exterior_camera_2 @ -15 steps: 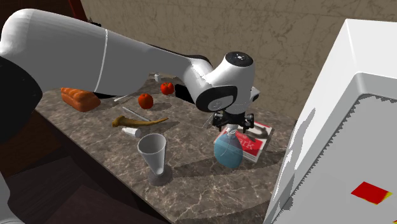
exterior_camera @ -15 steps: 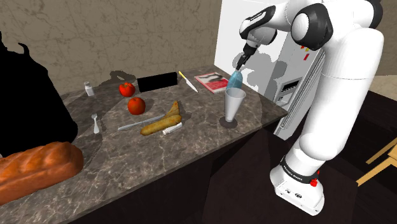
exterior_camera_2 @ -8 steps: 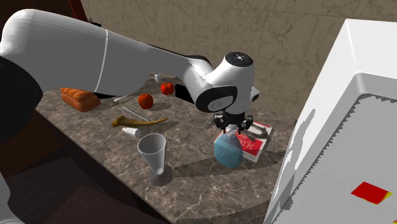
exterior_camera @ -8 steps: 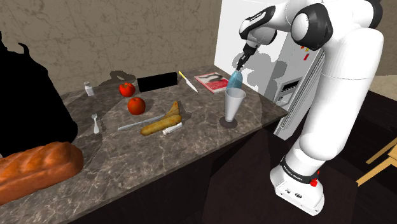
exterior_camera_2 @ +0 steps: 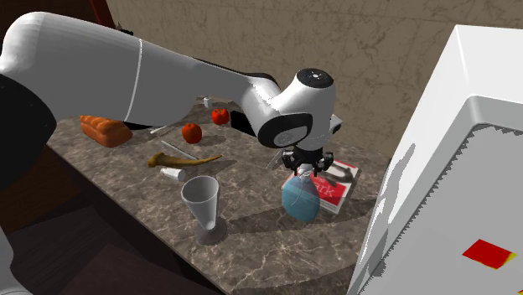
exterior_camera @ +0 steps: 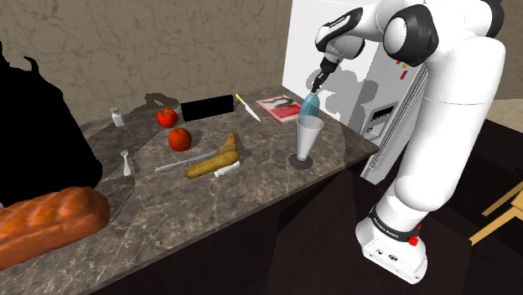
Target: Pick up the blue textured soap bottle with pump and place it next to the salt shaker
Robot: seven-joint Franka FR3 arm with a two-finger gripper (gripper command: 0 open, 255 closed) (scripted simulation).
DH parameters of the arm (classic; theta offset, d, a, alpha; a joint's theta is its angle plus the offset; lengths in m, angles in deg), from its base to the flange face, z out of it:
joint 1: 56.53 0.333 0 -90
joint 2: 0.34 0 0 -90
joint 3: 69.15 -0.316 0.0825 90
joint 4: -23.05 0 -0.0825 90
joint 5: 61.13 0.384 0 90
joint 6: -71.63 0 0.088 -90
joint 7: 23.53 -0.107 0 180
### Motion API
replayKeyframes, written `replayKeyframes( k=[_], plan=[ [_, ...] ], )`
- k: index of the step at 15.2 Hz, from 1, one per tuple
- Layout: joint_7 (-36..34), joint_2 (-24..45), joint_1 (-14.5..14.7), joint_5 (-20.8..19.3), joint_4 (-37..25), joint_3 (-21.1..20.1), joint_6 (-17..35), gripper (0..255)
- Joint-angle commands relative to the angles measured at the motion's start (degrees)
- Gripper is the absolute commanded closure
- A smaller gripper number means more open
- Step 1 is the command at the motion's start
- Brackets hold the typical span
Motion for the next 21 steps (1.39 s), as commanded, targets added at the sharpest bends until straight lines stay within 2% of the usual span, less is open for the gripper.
replayKeyframes(
  k=[1,21],
  plan=[
    [-0.3,-0.3,0.1,-0.4,-0.4,0.1,-0.6,255],
    [-5.5,-4.2,0.6,-5.6,-11.3,1.7,-14.0,255]
  ],
)
